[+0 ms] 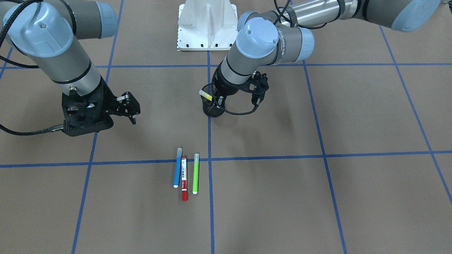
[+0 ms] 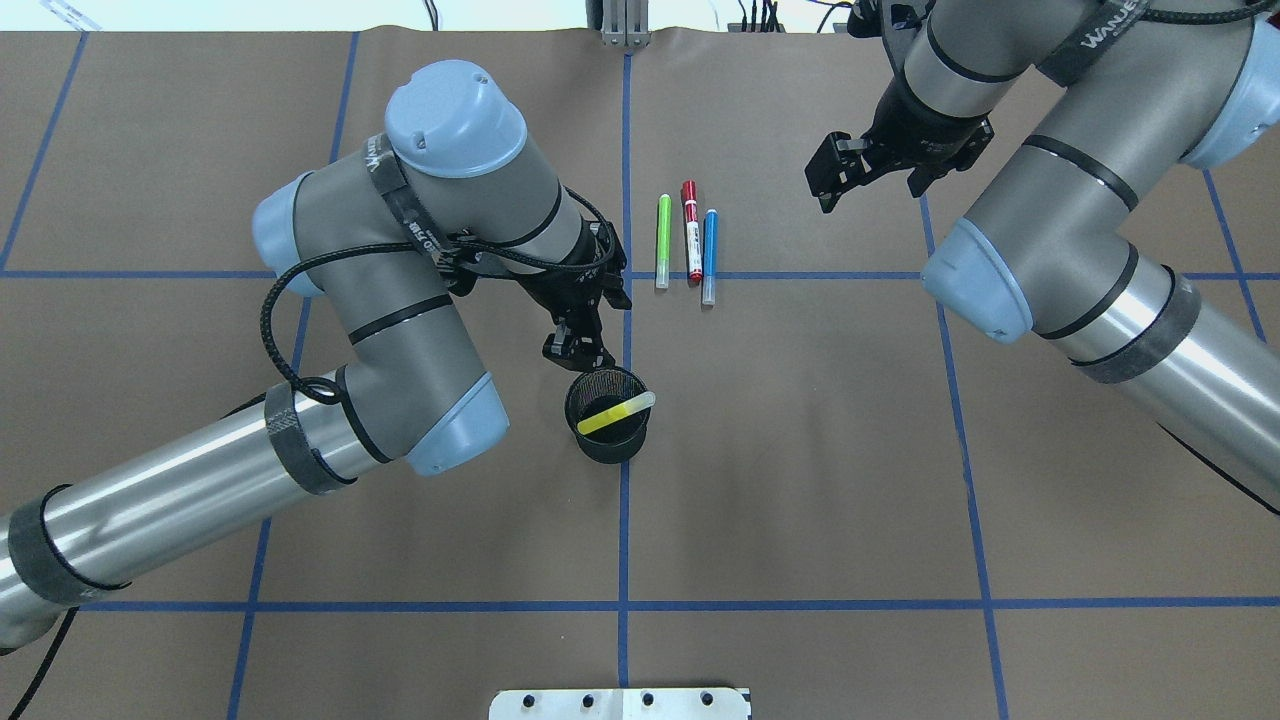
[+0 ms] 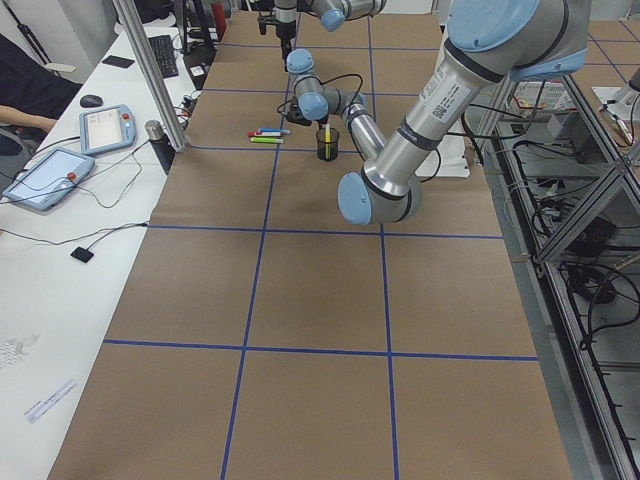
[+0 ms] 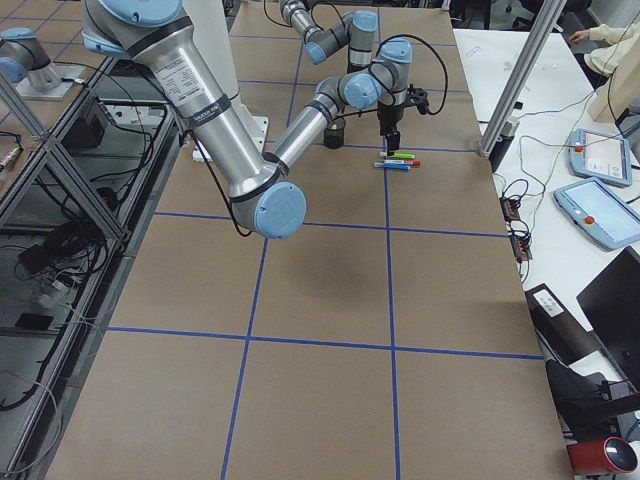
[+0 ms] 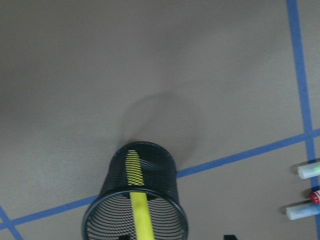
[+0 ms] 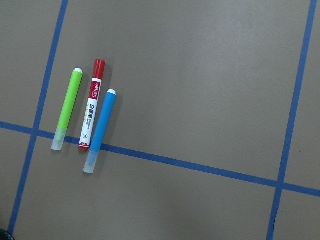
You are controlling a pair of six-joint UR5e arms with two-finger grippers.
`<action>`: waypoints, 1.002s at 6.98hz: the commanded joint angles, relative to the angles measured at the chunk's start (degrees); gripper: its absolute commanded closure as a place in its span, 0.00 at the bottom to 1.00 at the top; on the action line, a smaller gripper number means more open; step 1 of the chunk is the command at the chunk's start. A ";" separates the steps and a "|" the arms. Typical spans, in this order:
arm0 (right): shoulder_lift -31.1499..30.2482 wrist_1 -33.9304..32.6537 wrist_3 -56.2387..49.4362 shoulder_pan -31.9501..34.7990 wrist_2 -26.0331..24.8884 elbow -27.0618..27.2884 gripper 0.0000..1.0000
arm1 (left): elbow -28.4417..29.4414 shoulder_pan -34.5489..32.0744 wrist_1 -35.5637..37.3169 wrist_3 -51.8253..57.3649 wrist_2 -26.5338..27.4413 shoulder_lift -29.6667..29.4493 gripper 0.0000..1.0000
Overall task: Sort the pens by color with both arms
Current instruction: 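Lower the left gripper into the cup and close on the yellow highlighter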
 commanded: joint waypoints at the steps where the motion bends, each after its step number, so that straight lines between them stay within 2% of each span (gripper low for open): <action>1: 0.14 0.07 -0.02 0.00 0.00 -0.10 0.02 | 2.02 0.26 -0.10 -3.94 -0.02 -1.78 0.31; 5: 0.40 0.07 -0.02 -0.09 -0.09 -0.28 0.02 | 1.59 2.63 -0.10 -6.33 -0.20 -1.26 0.32; 7: 0.40 0.07 -0.02 -0.09 -0.18 -0.36 0.02 | -0.77 3.15 0.16 -6.33 -0.55 -0.13 0.32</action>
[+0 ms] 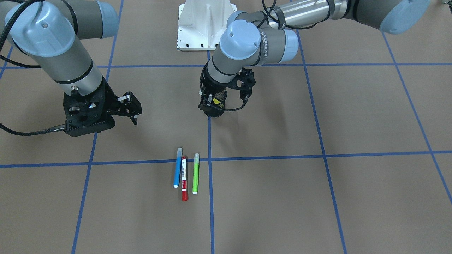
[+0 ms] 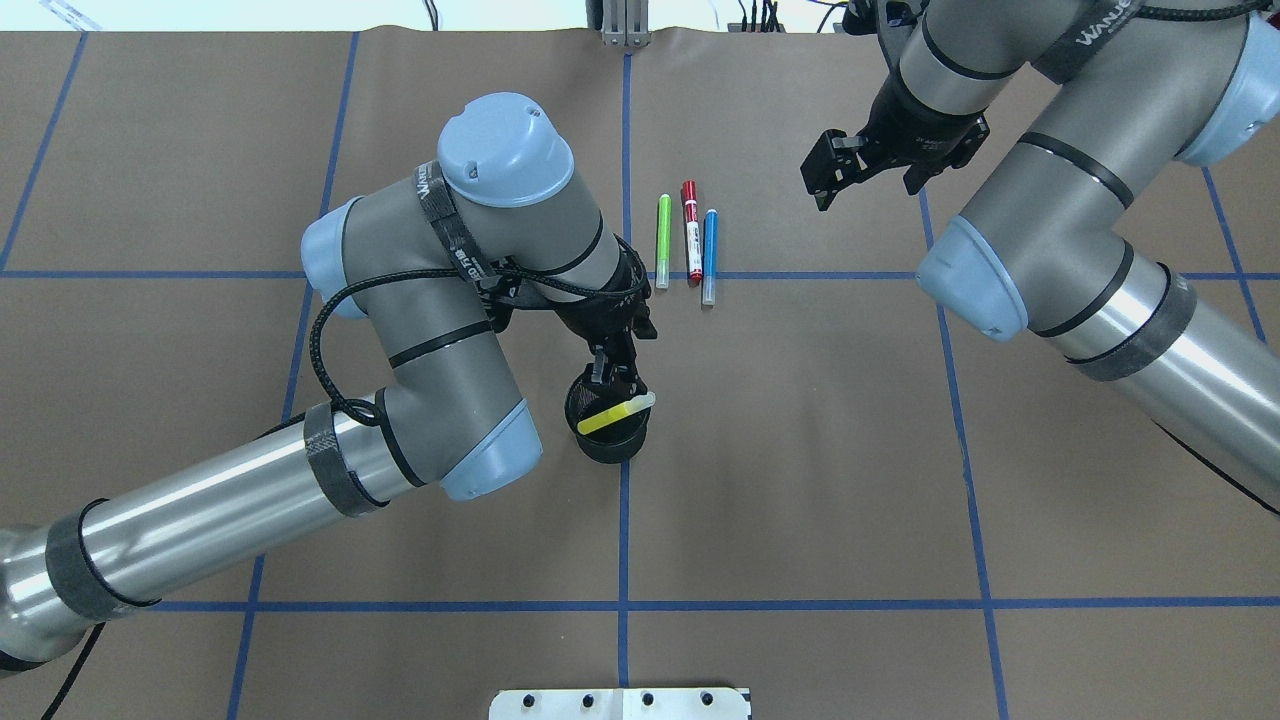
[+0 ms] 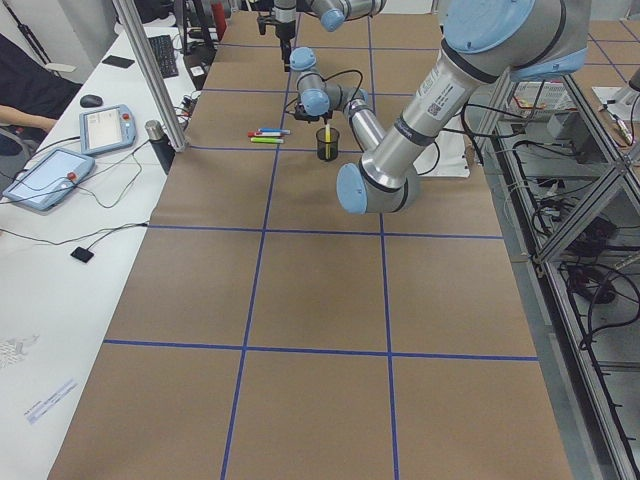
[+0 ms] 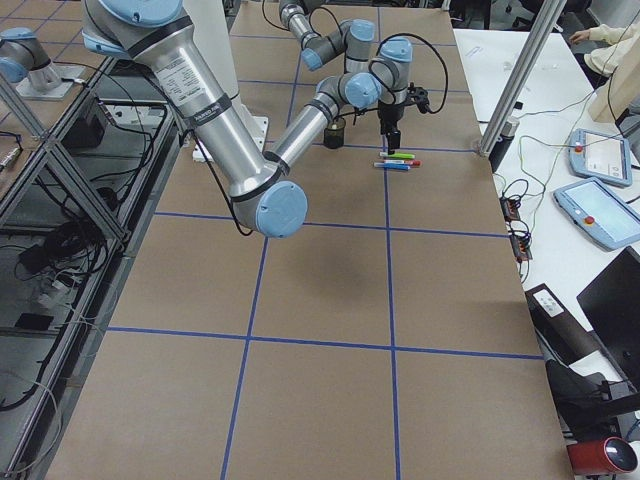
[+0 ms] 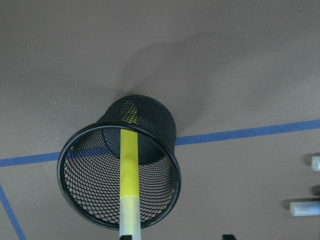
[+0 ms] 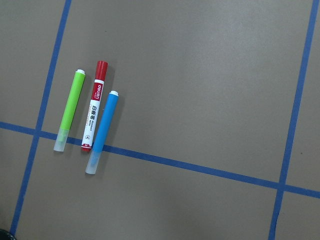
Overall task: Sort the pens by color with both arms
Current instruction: 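Lower the left gripper into the cup and close on the yellow highlighter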
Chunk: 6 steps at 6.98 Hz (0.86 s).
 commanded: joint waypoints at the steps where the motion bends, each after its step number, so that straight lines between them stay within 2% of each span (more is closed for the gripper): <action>1: 0.05 0.00 0.00 -0.09 -0.03 -0.16 0.02 | -3.51 0.77 0.16 -0.03 -0.18 2.47 0.32; 6: 0.23 0.00 0.00 -0.10 -0.03 -0.07 0.02 | -2.65 2.27 -0.90 0.32 0.26 2.58 0.34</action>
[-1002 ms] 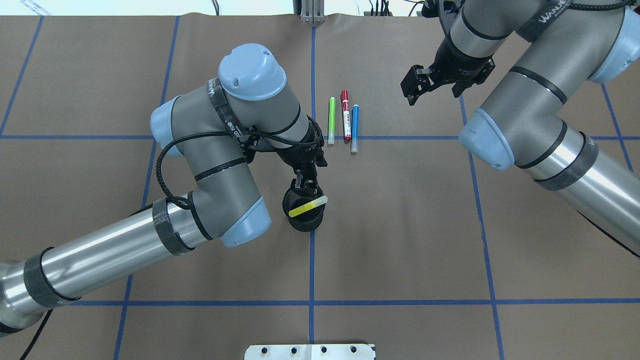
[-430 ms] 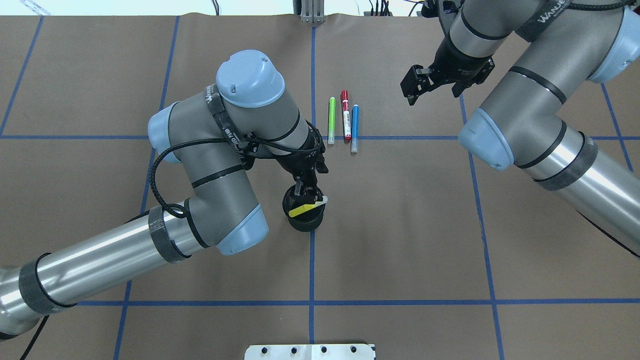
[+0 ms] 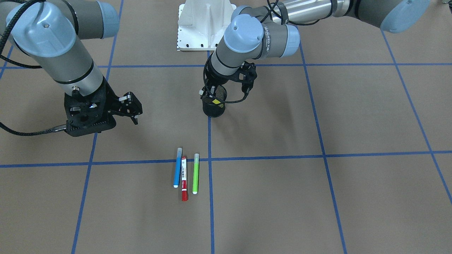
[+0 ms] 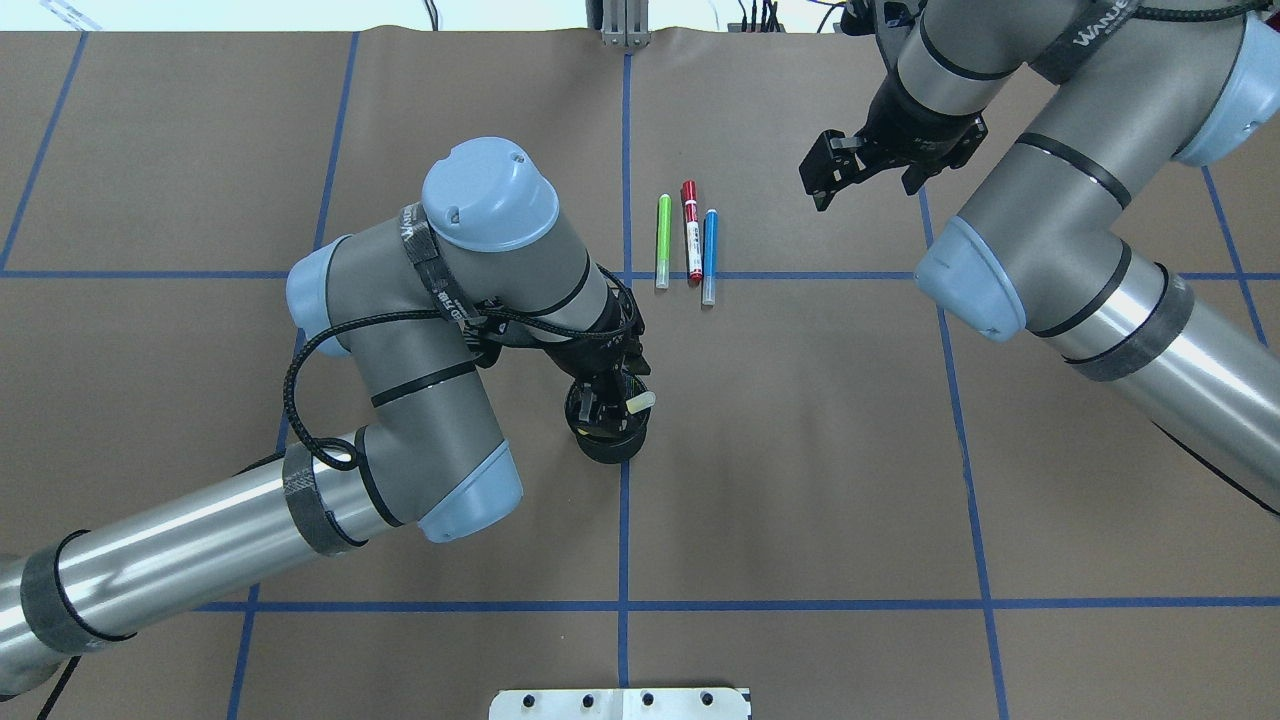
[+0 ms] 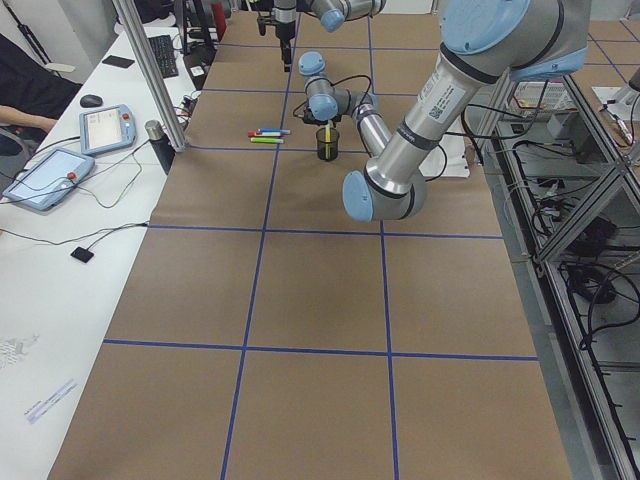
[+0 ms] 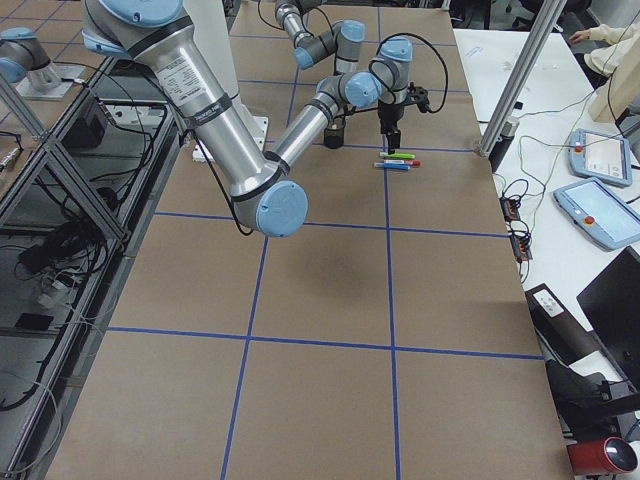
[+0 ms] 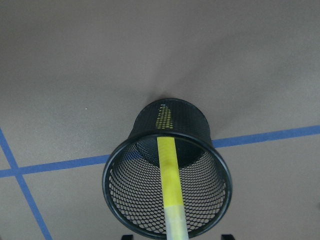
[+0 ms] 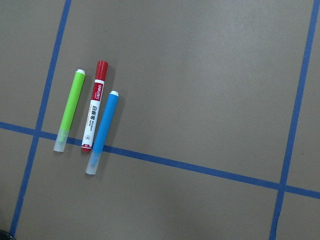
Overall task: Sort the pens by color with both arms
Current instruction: 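Lower the left gripper into the cup and close on the yellow highlighter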
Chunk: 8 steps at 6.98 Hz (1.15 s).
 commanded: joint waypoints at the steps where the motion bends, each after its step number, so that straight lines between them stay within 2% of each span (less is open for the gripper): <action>1: 0.07 -0.03 0.00 0.00 -0.09 0.00 0.02 | 0.20 0.23 -0.38 0.01 0.17 -0.34 0.35; 8: -0.02 0.06 0.00 0.00 -0.18 0.01 0.02 | 1.43 0.23 -2.05 0.19 0.35 -0.78 0.52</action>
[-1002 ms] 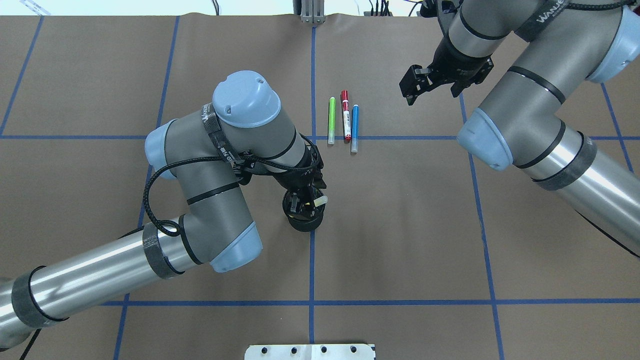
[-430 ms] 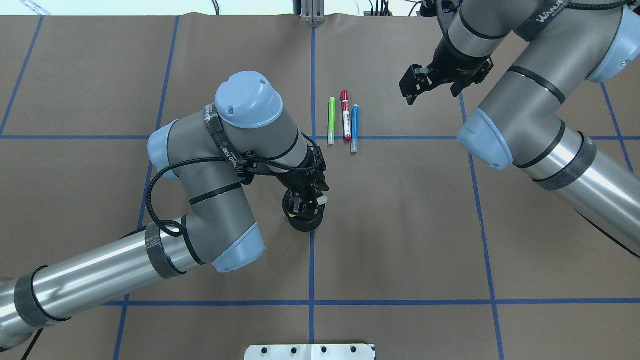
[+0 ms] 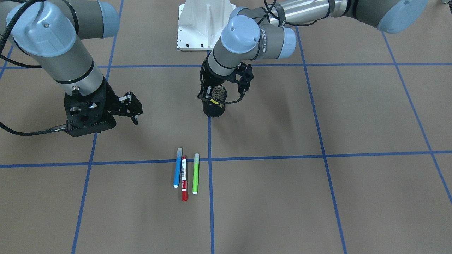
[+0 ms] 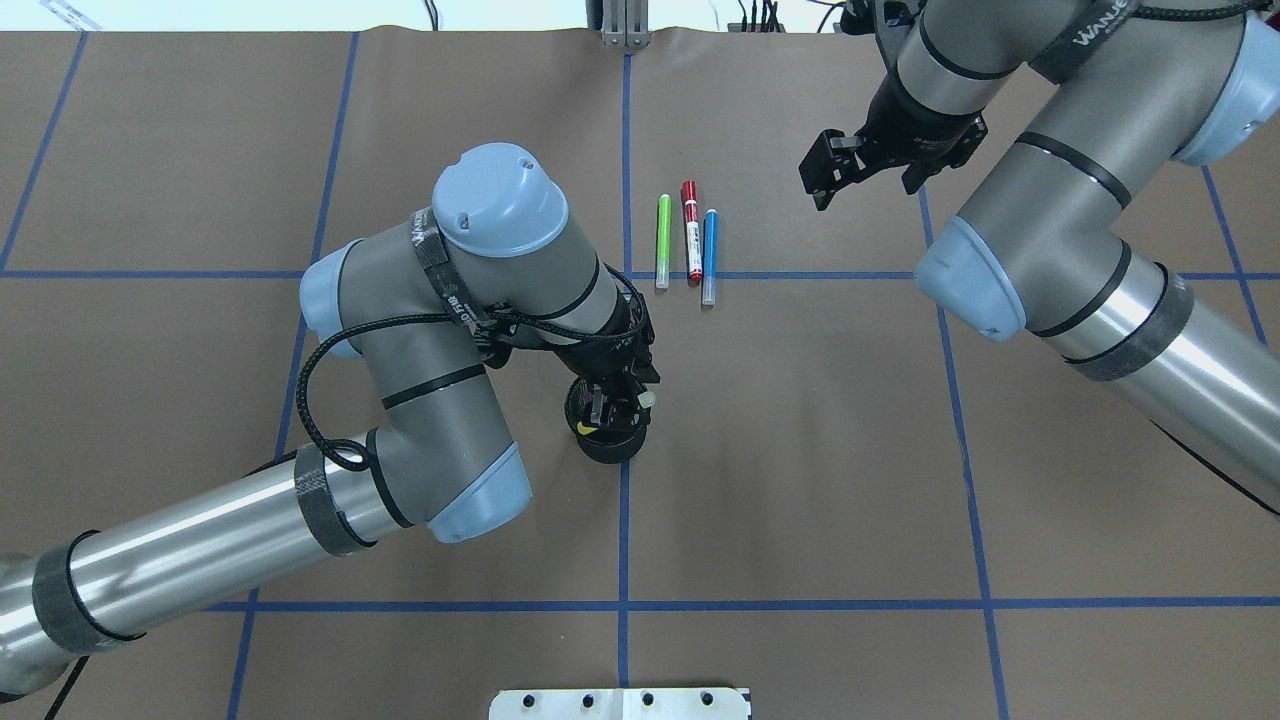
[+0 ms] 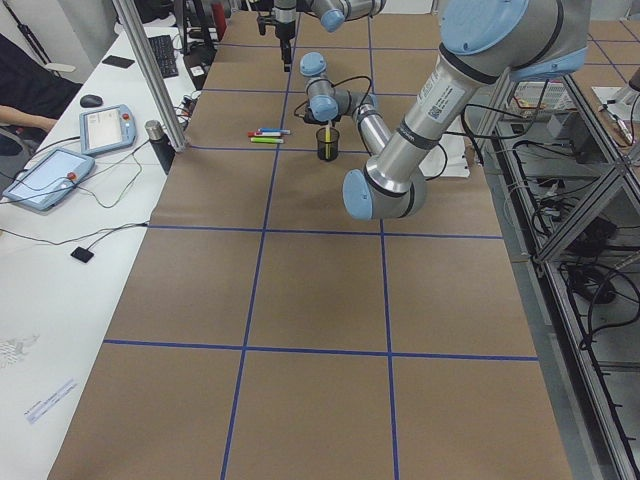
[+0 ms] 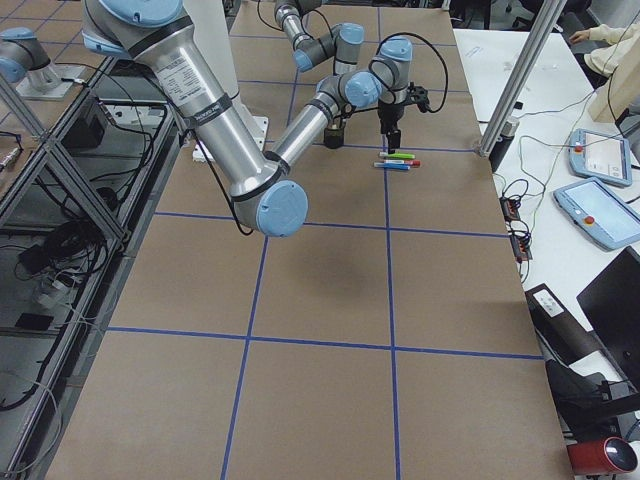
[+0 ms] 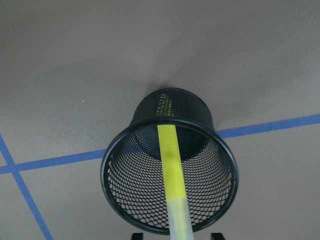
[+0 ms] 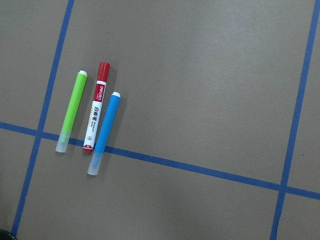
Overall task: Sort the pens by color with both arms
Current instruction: 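Lift the yellow highlighter out of the cup with the left gripper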
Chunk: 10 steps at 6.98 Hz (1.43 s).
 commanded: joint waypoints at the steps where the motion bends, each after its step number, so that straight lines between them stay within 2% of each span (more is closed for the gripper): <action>1: -0.01 0.07 0.00 0.00 -0.03 -0.03 0.02 | 0.14 0.00 -0.24 0.08 0.02 -0.09 0.54; 2: -0.01 0.07 0.00 0.00 -0.12 -0.03 0.02 | 0.57 0.00 -0.58 0.08 0.02 -0.18 0.57; 5: -0.02 0.07 0.00 0.00 -0.21 -0.03 0.02 | 1.72 0.00 -1.38 0.34 0.02 -0.44 0.58; 8: -0.10 0.07 0.00 0.00 -0.21 0.06 0.02 | 1.54 -0.09 -1.38 0.34 0.02 -0.62 0.79; 10: -0.10 0.07 0.00 0.00 -0.21 0.06 0.02 | 0.93 -0.09 -1.38 0.34 -0.07 -0.79 0.84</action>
